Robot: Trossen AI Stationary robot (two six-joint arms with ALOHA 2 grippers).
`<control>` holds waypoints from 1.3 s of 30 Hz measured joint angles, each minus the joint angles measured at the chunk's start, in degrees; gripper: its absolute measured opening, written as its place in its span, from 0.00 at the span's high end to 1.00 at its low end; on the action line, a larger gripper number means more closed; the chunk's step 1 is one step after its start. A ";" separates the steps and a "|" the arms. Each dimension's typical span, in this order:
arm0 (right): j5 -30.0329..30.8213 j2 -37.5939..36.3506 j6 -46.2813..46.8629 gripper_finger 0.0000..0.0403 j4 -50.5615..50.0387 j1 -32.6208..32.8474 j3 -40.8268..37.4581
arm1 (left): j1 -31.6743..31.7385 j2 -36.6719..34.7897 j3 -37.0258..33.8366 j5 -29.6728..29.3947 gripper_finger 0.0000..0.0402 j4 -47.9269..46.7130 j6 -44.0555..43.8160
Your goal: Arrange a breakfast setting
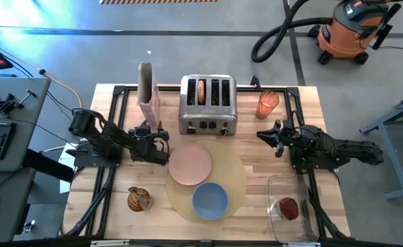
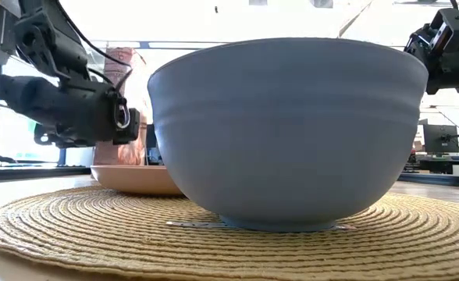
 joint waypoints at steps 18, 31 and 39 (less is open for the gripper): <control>0.00 0.00 0.01 0.89 0.00 -0.01 -0.01 | 6.80 5.04 0.00 -6.38 0.17 5.74 -2.40; 0.02 0.00 0.00 0.89 0.00 -0.01 0.01 | 8.73 6.51 0.00 -6.14 0.24 10.52 2.49; 0.01 0.00 0.00 0.89 0.00 0.01 0.00 | 8.73 6.50 0.00 -4.61 0.49 11.61 1.59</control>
